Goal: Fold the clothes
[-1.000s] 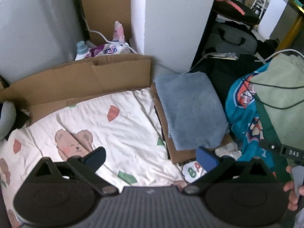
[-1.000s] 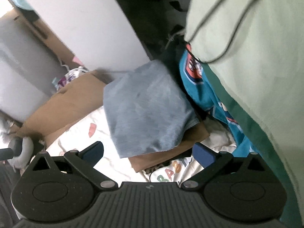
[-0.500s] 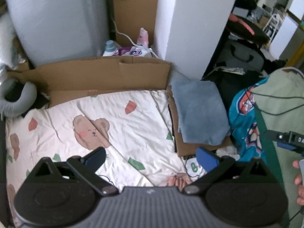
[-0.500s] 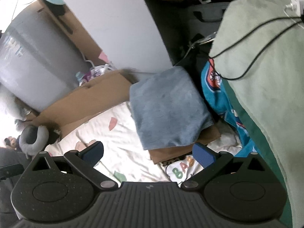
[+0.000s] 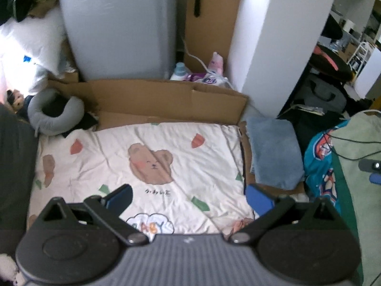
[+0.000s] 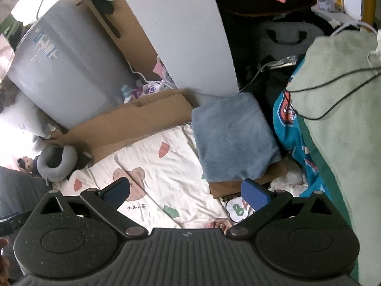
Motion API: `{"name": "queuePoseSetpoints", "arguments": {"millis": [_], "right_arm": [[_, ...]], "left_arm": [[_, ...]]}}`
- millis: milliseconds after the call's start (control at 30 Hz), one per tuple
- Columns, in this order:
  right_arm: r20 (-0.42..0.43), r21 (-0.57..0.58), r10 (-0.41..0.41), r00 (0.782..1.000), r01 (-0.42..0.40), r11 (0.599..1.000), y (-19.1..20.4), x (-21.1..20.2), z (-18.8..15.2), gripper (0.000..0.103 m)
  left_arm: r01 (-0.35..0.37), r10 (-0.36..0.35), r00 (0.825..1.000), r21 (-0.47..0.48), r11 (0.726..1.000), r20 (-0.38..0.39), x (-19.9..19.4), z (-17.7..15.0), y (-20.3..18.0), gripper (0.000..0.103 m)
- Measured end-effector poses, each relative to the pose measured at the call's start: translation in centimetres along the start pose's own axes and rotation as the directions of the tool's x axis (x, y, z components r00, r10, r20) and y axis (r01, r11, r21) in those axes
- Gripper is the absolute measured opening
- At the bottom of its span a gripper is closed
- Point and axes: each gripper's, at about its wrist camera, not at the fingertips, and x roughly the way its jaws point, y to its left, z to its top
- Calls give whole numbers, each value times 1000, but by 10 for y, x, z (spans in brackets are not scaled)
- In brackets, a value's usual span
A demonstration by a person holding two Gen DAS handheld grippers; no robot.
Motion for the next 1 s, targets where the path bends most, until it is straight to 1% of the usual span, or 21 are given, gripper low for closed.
{"name": "queuePoseSetpoints", "arguments": {"millis": [200, 400, 500, 600, 767, 933, 1000], "right_arm": [[-18, -58, 0, 1000, -1, 998, 37, -12, -6, 103], [-45, -116, 16, 999, -21, 993, 72, -6, -12, 103], [-68, -136, 21, 997, -30, 990, 85, -1, -19, 103], [-91, -127, 50, 995, -61, 990, 91, 4, -26, 103], [-109, -165, 46, 993, -63, 984, 103, 10, -38, 103], [-110, -233, 69, 992, -93, 968, 115, 7, -57, 103], [-122, -263, 71, 990, -101, 960, 121, 7, -66, 103]], "left_arm": [[-19, 19, 1000, -63, 998, -3, -24, -17, 37, 102], [-63, 62, 998, -108, 992, -14, -37, -31, 70, 102], [-82, 79, 996, -90, 993, -37, -44, -39, 81, 102], [-112, 108, 993, -111, 987, -43, -57, -47, 95, 102], [-144, 143, 990, -141, 979, -19, -71, -61, 108, 102], [-138, 141, 990, -192, 972, 2, -71, -80, 114, 102], [-141, 150, 988, -213, 967, 27, -72, -88, 113, 102]]}}
